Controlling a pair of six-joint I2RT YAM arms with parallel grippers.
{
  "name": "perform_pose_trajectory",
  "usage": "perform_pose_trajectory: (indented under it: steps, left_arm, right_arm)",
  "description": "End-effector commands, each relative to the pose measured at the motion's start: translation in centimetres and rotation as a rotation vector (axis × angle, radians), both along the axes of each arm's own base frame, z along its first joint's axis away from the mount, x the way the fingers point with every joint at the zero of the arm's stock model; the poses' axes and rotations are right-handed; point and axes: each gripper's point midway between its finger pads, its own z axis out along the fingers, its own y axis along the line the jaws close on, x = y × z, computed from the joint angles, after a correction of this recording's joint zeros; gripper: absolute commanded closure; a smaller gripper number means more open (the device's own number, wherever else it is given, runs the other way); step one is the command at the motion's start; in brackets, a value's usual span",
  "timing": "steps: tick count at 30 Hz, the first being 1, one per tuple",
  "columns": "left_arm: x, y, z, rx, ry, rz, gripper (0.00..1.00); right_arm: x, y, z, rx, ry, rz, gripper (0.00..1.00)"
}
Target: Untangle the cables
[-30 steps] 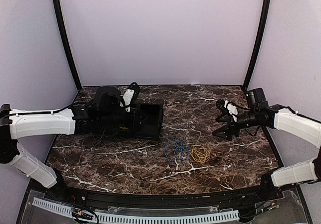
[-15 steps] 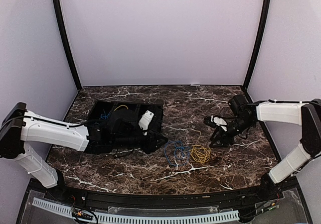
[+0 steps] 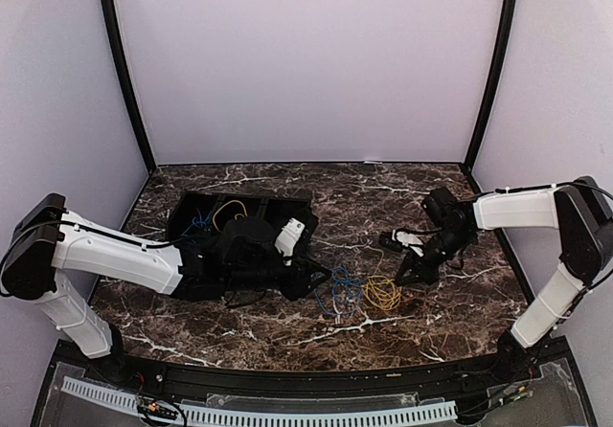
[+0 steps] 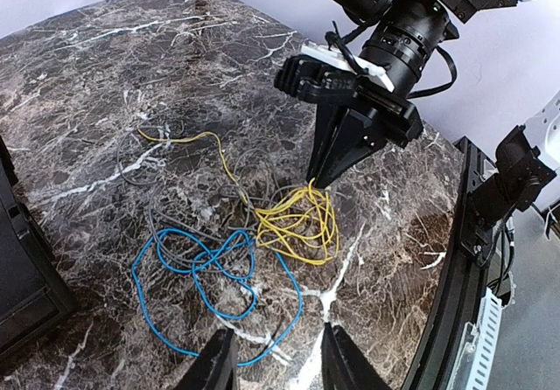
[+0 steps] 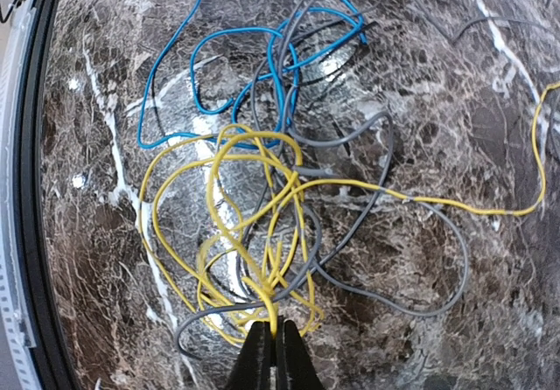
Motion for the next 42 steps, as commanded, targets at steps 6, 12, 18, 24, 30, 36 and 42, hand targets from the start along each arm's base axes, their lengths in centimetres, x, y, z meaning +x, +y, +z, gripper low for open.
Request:
perform_pose_trajectory:
  steps: [6, 12, 18, 24, 30, 36, 42]
  left_arm:
    - [-0.8, -3.0, 2.0, -0.044, -0.134, -0.059, 0.62]
    - [-0.7, -5.9, 4.7, -0.099, -0.353, -0.023, 0.53]
    - [-0.4, -8.0, 8.6, -0.264, -0.560, 0.004, 0.44]
    - [1.4, -11.1, 7.5, -0.256, -0.712, 0.048, 0.47]
    - [4.6, -11.3, 4.3, -0.223, -0.636, 0.062, 0.83]
    - [7.6, -10.0, -1.5, -0.147, -0.441, 0.056, 1.00]
    - [9.3, -8.9, -4.8, -0.090, -0.375, 0.066, 1.00]
  right_arm:
    - [-0.1, 0.8, 5.1, 0.054, -0.053, 0.027, 1.00]
    - [-1.0, 2.7, 12.2, 0.188, -0.116, 0.087, 1.00]
    - [-1.7, 4.6, 15.1, 0.243, -0.063, 0.147, 1.00]
    - [-1.6, 6.1, 20.1, 0.351, -0.069, 0.182, 1.00]
    - [-1.8, 6.4, 25.7, 0.436, -0.153, 0.192, 1.00]
    - [-1.5, 6.4, 33.4, 0.533, -0.309, 0.199, 1.00]
    - [-0.8, 3.5, 43.4, 0.701, -0.516, 0.155, 1.00]
